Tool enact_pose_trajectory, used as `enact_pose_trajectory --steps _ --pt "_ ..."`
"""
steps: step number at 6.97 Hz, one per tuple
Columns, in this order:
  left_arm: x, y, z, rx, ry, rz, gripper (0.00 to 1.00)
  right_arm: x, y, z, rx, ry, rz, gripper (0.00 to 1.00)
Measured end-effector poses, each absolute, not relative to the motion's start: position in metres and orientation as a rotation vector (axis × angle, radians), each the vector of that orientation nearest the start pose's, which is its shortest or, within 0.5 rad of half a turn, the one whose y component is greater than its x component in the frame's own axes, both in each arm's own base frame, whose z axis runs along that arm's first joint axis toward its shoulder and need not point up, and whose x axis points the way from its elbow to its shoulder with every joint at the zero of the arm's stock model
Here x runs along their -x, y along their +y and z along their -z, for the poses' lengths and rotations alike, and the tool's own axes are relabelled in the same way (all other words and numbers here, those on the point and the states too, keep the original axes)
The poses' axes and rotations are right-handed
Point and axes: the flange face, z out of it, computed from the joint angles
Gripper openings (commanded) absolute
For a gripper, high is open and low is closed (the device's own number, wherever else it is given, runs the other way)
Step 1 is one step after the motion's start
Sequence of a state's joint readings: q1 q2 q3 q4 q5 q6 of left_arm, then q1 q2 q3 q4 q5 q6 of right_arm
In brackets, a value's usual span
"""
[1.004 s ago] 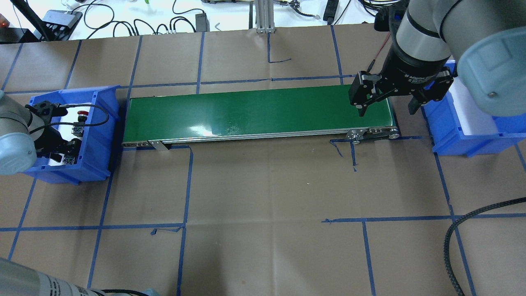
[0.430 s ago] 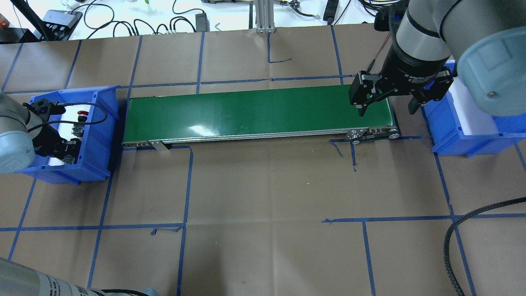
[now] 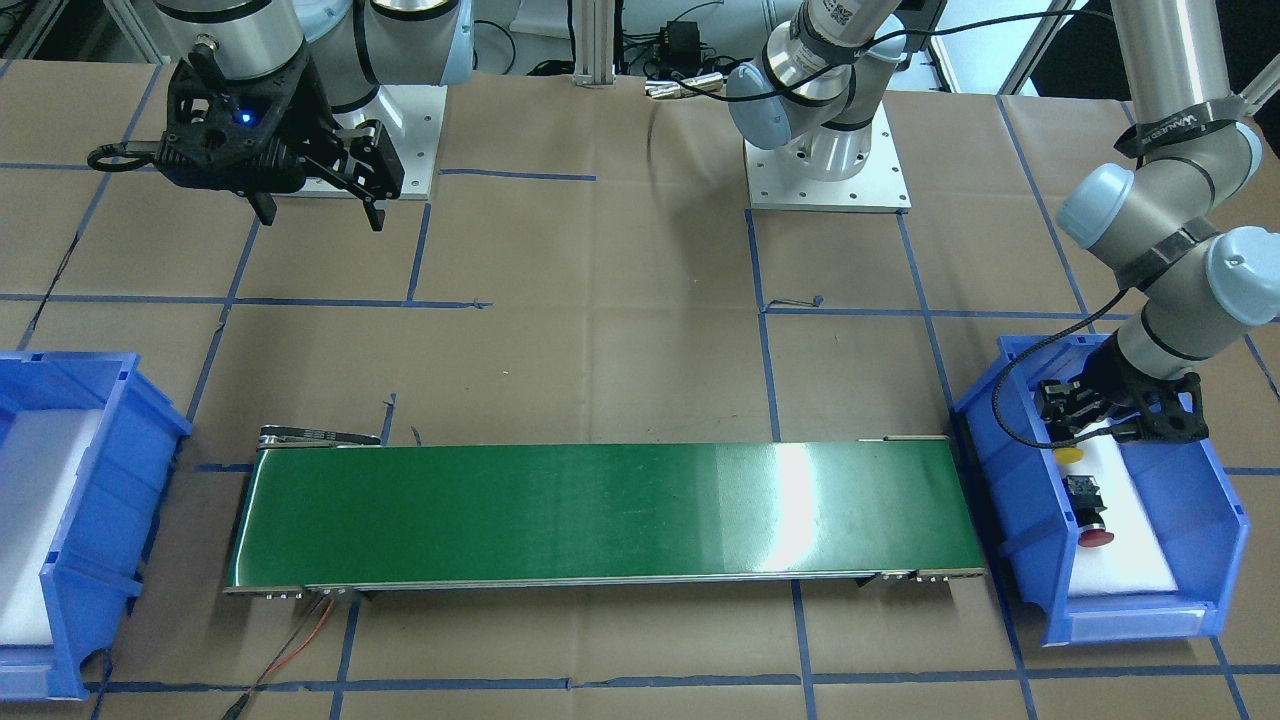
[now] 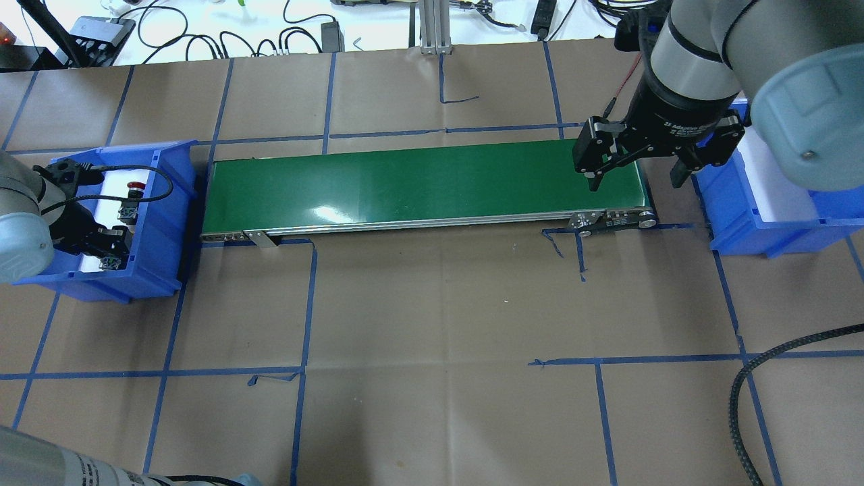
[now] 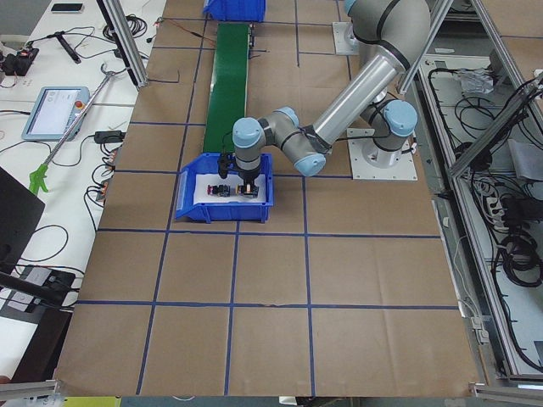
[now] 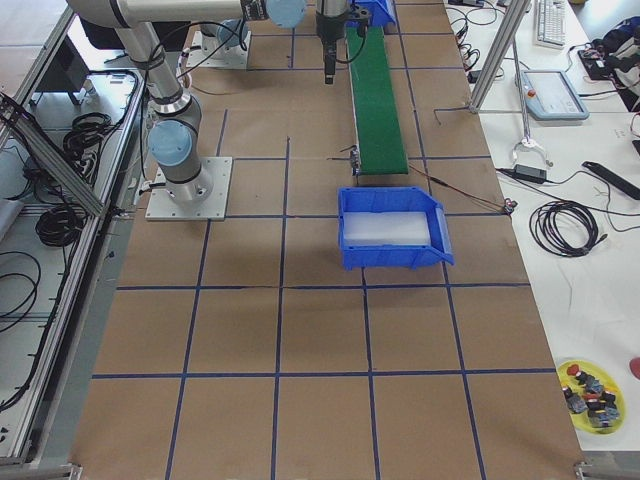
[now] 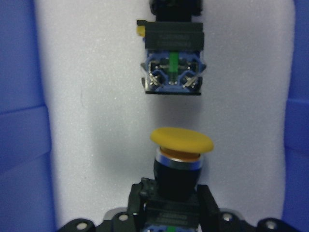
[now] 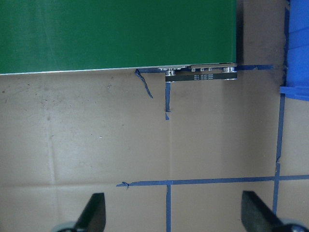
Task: Transport two buttons from left to right
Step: 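Close the left gripper on the yellow-capped button and lift it, then carry the yellow button with the left gripper onto the conveyor belt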
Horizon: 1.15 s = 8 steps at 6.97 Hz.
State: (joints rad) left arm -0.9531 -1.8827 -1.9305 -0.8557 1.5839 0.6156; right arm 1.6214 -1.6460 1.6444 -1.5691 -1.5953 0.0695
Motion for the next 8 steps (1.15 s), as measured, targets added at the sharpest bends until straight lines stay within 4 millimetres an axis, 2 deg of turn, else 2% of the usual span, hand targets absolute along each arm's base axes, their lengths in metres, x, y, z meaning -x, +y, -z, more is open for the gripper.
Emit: enact_pose_trajectory --steps 1,2,4,5,6,7,8 --pt "-0.212 -0.527 -0.248 0.004 3.099 0.057 0.05 -0.154 -0.453 -0.487 -0.029 3.166 0.002 1.00" --pt "-0.219 -0.537 -0.278 0.002 3.103 0.046 0.05 -0.154 -0.453 -0.487 -0.029 3.167 0.002 1.00" --pt "-0.225 -0.549 -0.350 -0.002 3.130 -0.016 0.05 -0.154 -0.453 -0.487 -0.031 3.166 0.002 1.00" --pt "-0.224 -0.554 -0.376 -0.001 3.138 -0.036 0.05 -0.154 -0.453 -0.487 -0.031 3.166 0.002 1.00" --pt "-0.216 -0.560 -0.395 -0.007 3.137 -0.035 0.05 -0.154 -0.453 -0.487 -0.031 3.166 0.001 1.00" --pt "-0.197 -0.569 -0.406 -0.013 3.131 -0.022 0.05 -0.154 -0.453 -0.487 -0.032 3.166 0.000 1.00" --pt "-0.165 -0.579 -0.413 0.001 3.124 -0.005 0.05 -0.154 -0.453 -0.487 -0.032 3.166 0.001 1.00"
